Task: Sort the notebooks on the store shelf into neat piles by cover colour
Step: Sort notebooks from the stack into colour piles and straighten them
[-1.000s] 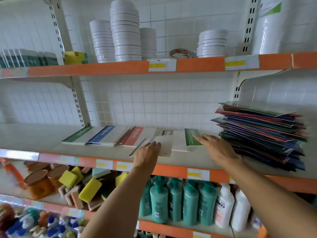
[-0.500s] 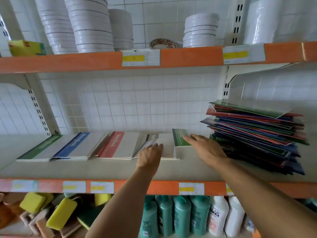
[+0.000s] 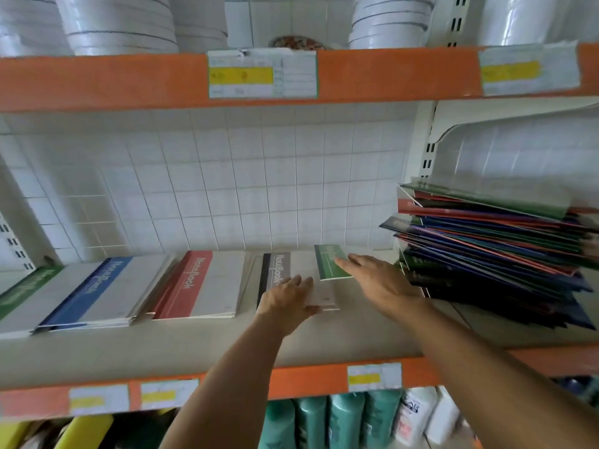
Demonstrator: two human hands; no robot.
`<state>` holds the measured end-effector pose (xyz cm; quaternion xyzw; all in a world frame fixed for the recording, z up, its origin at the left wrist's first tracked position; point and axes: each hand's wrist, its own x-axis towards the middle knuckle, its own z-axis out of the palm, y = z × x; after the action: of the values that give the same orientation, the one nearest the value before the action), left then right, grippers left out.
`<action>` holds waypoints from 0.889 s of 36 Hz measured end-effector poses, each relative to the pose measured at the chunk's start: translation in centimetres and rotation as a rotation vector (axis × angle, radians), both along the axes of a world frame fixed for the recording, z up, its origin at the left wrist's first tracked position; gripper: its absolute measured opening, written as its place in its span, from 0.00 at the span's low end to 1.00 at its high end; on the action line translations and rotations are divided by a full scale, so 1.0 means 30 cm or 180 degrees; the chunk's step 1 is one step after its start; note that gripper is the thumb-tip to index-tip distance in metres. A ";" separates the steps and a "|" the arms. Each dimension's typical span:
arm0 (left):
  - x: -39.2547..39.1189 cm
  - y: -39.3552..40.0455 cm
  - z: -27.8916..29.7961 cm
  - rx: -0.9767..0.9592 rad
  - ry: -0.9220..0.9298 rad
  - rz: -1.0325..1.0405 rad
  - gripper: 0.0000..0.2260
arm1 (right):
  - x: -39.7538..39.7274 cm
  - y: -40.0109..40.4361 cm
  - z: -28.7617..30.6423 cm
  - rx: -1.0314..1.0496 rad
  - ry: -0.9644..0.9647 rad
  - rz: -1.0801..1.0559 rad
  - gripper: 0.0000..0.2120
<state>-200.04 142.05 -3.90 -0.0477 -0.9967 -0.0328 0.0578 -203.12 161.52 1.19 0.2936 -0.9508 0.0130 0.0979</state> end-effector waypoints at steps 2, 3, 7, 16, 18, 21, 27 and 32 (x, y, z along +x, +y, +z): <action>-0.004 -0.006 0.000 -0.0024 -0.0162 -0.0014 0.32 | -0.001 -0.001 -0.006 0.0001 0.0023 0.0003 0.35; -0.001 -0.006 0.001 -0.0026 -0.0191 0.0005 0.33 | -0.001 -0.001 -0.008 -0.0002 0.0036 0.0008 0.35; 0.026 0.003 0.022 0.0080 -0.0031 0.0268 0.26 | 0.011 -0.001 -0.002 -0.0011 0.0059 0.0034 0.34; 0.215 -0.051 0.061 0.0276 0.0402 0.0899 0.19 | 0.129 -0.022 0.034 0.0032 0.0048 0.0314 0.34; 0.276 -0.074 0.069 0.0258 0.0402 0.1093 0.20 | 0.162 -0.035 0.042 0.0042 0.0008 0.0412 0.32; 0.376 -0.117 0.085 0.0233 0.0412 0.1434 0.21 | 0.208 -0.068 0.045 0.0064 0.0021 0.0577 0.29; 0.573 -0.199 0.129 0.0250 0.0489 0.2038 0.20 | 0.319 -0.159 0.050 0.0025 0.0016 0.0913 0.33; 0.711 -0.291 0.135 0.0213 0.0476 0.2218 0.20 | 0.406 -0.262 0.036 -0.0047 -0.0001 0.1106 0.36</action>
<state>-178.70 133.32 0.14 0.2947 -0.9445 -0.0402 0.1399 -190.96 153.66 2.28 0.4529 -0.8856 0.0366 0.0962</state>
